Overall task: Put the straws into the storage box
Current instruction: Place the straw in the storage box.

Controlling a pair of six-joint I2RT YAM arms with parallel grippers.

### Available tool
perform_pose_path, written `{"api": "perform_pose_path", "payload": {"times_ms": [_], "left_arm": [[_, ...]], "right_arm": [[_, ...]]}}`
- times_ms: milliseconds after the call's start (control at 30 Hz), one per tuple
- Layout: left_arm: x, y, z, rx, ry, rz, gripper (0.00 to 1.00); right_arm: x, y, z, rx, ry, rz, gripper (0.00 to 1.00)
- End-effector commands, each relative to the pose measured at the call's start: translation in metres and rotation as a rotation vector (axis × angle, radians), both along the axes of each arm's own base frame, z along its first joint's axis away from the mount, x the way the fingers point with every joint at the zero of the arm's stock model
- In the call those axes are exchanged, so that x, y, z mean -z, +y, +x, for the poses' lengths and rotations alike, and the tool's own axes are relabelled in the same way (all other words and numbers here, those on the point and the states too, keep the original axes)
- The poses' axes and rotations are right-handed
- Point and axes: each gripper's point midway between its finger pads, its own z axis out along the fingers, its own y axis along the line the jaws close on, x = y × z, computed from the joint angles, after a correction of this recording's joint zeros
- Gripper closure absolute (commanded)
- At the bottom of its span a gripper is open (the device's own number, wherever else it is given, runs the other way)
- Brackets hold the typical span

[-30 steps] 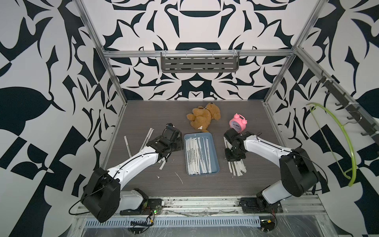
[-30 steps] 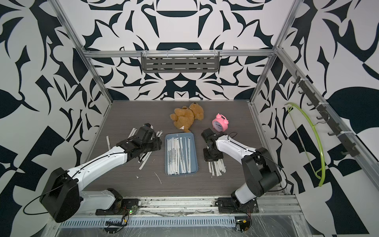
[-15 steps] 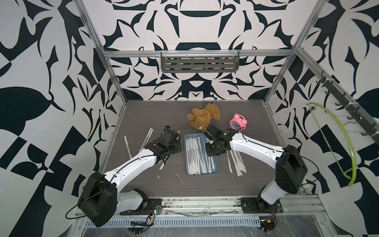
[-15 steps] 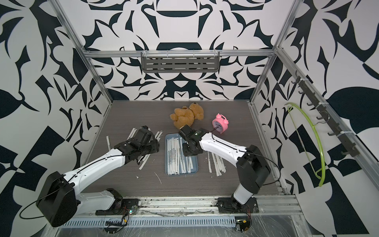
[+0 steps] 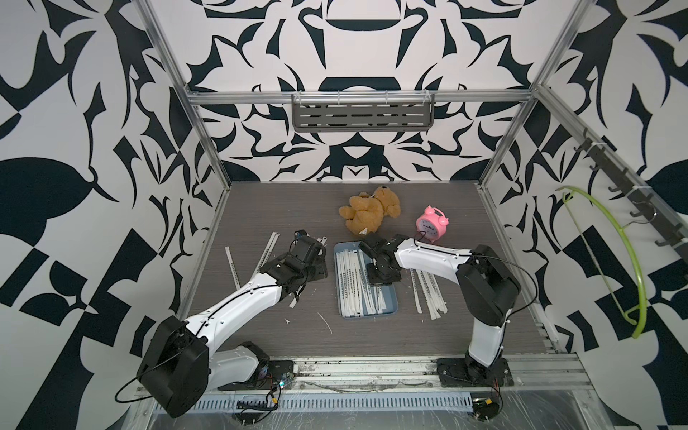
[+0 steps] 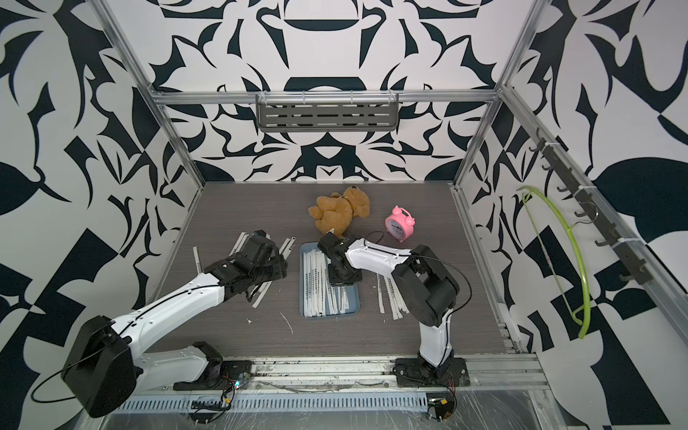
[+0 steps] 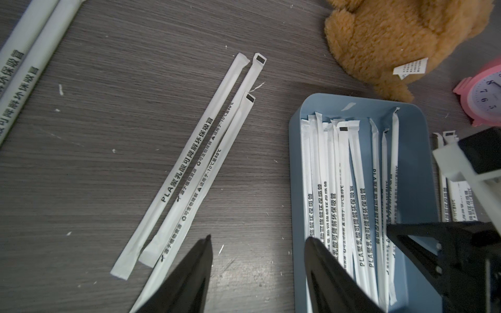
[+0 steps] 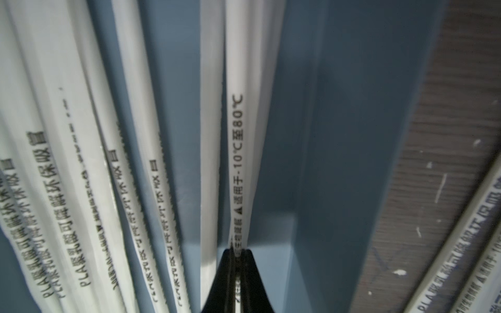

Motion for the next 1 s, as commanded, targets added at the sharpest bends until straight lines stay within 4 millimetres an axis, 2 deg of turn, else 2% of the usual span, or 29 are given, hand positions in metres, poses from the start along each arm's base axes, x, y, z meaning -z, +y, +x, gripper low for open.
{"api": "perform_pose_path", "payload": {"times_ms": [0, 200, 433, 633, 967], "left_arm": [[0.002, 0.004, -0.006, 0.004, 0.019, 0.023, 0.39], [0.002, 0.007, -0.008, -0.011, 0.012, 0.013, 0.39], [-0.003, 0.010, -0.006, -0.004, 0.005, 0.043, 0.39], [0.002, 0.015, -0.008, -0.012, 0.020, 0.073, 0.39], [-0.003, 0.026, -0.008, -0.024, 0.025, 0.130, 0.39]], "right_arm": [[-0.009, 0.008, 0.005, 0.001, -0.016, 0.021, 0.92], [-0.010, 0.008, 0.005, 0.009, -0.012, 0.022, 0.92], [-0.033, -0.001, 0.008, 0.002, -0.048, 0.005, 0.92], [-0.013, -0.014, 0.009, 0.027, -0.025, -0.046, 0.92], [0.002, -0.009, 0.008, 0.038, -0.001, -0.030, 0.91]]}}
